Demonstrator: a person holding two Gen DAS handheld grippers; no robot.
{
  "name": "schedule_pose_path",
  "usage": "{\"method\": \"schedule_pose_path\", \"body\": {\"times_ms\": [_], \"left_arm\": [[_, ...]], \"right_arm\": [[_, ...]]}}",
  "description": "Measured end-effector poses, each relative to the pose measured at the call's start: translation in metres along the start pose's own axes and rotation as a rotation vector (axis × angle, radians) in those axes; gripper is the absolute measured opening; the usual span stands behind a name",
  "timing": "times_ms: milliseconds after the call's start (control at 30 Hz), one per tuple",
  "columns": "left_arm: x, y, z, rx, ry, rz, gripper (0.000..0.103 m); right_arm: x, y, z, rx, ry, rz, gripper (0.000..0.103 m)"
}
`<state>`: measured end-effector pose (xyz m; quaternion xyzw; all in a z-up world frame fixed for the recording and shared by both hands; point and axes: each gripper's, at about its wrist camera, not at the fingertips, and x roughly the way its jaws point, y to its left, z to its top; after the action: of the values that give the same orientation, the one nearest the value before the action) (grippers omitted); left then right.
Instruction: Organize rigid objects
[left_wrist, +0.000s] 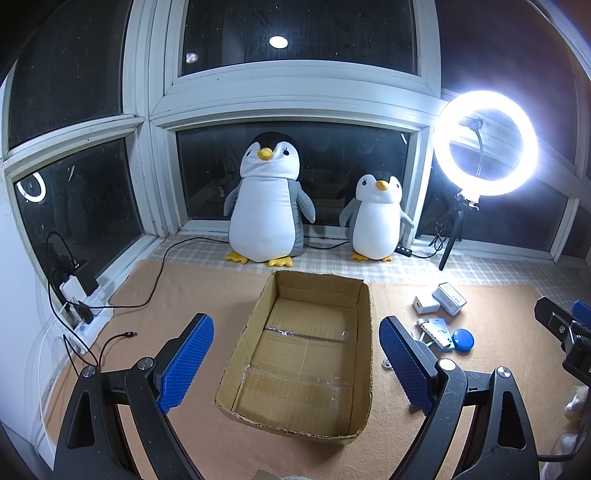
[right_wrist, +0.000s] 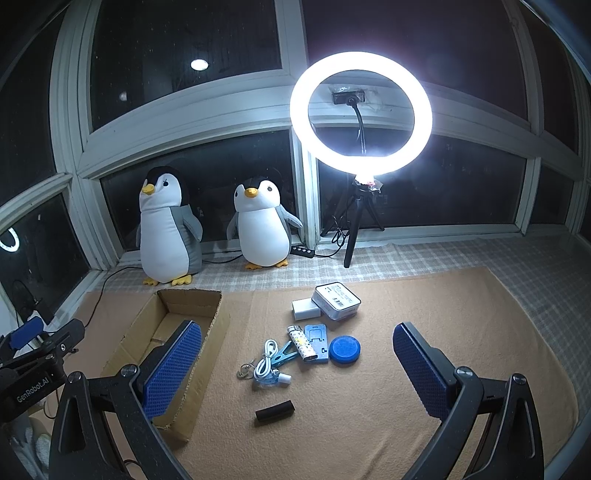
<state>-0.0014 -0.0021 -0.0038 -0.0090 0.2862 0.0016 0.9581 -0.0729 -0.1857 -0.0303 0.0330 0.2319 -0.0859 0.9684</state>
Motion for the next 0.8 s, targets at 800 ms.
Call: {"method": "schedule_pose_path", "body": {"times_ms": [800], "left_arm": [[0.0051,-0.002,-0.005,0.0,0.024,0.004,0.093]], "right_arm": [[0.0046,0.0014,-0.0047,-0.005,0.022,0.001,0.102]]}}
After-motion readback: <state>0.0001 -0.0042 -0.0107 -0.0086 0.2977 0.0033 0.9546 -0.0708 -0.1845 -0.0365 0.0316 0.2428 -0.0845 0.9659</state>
